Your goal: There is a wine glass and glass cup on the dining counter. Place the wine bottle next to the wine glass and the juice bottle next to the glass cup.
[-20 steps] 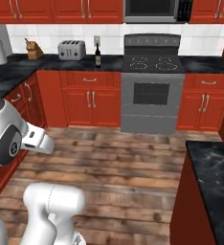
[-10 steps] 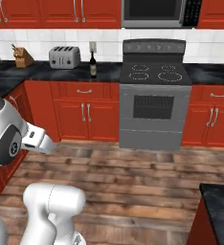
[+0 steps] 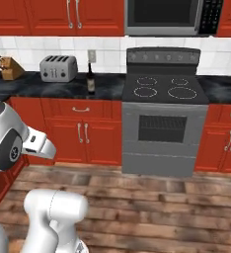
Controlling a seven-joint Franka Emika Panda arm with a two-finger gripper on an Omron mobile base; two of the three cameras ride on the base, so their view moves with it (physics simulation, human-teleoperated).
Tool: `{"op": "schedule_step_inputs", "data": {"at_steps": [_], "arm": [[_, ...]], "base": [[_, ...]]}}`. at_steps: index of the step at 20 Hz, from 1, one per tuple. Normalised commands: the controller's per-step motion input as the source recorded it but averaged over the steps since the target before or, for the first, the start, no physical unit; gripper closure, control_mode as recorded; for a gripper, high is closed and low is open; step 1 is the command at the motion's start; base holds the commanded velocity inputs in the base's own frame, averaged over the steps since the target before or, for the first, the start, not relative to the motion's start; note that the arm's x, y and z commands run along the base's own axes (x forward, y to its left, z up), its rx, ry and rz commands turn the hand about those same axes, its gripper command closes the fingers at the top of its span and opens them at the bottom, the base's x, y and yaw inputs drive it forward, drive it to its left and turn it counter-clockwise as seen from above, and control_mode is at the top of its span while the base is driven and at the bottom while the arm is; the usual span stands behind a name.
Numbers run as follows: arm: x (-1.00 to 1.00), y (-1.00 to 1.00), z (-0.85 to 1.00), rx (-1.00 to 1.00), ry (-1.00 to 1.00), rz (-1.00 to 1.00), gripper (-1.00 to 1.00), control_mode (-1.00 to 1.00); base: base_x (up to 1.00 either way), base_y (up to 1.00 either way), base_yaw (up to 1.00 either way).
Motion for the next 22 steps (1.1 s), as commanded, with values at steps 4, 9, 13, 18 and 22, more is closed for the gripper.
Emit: {"op": "schedule_step_inputs", "data": {"at_steps": [4, 9, 13, 18, 22], "arm": [[0.0, 0.0, 0.0, 0.0, 0.0, 0.0, -1.0, 1.0], [0.0, 0.0, 0.0, 0.0, 0.0, 0.0, -1.0, 1.0], [0.0, 0.0, 0.0, 0.0, 0.0, 0.0, -1.0, 1.0], [0.0, 0.0, 0.0, 0.0, 0.0, 0.0, -1.0, 1.0], [0.0, 0.0, 0.0, 0.0, 0.0, 0.0, -1.0, 1.0]], "base": [[0.94, 0.37, 0.05], [0.94, 0.37, 0.05], [0.94, 0.36, 0.03], [0.9, 0.47, 0.0], [0.83, 0.5, 0.0]]}}
